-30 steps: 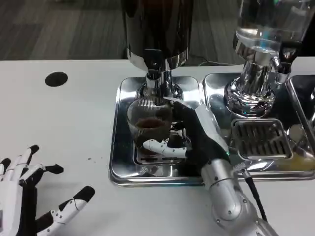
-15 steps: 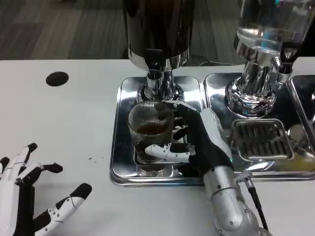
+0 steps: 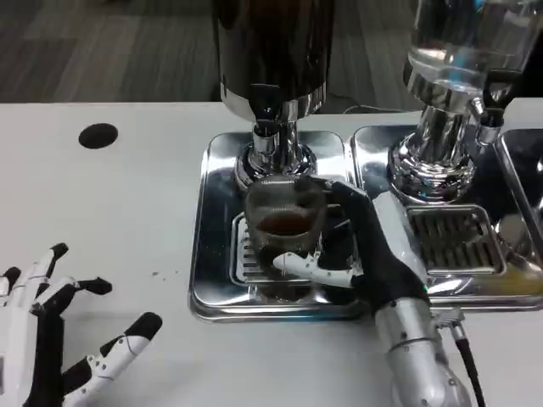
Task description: Grasp the cup under the faucet to collect the drink, then remove the cup.
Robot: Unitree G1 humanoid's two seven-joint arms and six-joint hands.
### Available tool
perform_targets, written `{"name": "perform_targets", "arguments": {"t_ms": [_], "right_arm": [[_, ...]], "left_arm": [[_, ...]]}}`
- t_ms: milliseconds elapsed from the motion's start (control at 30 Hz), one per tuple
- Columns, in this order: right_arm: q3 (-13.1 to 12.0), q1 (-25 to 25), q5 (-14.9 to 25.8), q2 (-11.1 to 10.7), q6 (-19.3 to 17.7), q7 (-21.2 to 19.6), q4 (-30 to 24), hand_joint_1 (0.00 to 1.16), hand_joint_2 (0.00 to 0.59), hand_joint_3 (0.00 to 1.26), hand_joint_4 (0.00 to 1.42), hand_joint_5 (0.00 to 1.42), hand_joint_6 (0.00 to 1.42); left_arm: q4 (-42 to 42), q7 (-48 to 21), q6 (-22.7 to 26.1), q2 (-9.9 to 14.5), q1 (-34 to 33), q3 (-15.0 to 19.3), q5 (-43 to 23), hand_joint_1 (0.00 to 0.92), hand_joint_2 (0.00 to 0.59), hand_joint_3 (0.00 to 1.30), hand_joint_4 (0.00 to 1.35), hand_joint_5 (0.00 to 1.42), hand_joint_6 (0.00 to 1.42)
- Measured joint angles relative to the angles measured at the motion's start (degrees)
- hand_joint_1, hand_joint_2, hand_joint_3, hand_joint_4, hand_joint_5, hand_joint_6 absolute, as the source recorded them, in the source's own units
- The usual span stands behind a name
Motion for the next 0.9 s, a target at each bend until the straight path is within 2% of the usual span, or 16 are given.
{"name": "perform_targets", "arguments": {"t_ms": [233,367,533,700,900], "right_arm": [[-1.31,4.16,-0.01,-0.45,1.58,1.14,-6.78,0.91,0.177,0.71,0.78,0.65,0.71],[-2.36,8.36,-0.1,-1.78,2.43,1.55,-11.96,0.91,0.177,0.72,0.78,0.65,0.71],[-3.6,12.05,-0.18,-2.73,2.95,1.65,-15.53,0.91,0.177,0.74,0.79,0.65,0.71],[-3.6,15.76,-1.93,-4.18,3.21,1.8,-19.39,0.91,0.177,0.74,0.79,0.65,0.71],[-4.13,19.28,-1.52,-4.32,3.21,2.46,-22.18,0.91,0.177,0.74,0.79,0.65,0.72]], "left_arm": [[0.64,-0.02,-0.01,0.04,-1.5,-1.51,0.26,0.0,0.077,0.55,0.0,0.14,0.06],[1.54,-0.04,-0.03,0.1,-2.91,-2.86,0.51,0.0,0.077,0.54,0.0,0.14,0.05],[2.76,-0.1,-0.51,0.17,-4.29,-3.92,0.74,0.0,0.076,0.54,0.0,0.14,0.05],[3.58,-0.44,-0.88,0.57,-5.66,-4.39,0.75,0.0,0.074,0.54,0.0,0.14,0.05],[5.39,-0.61,-1.16,0.62,-7.21,-5.7,0.7,0.0,0.072,0.53,0.0,0.14,0.05]]}}
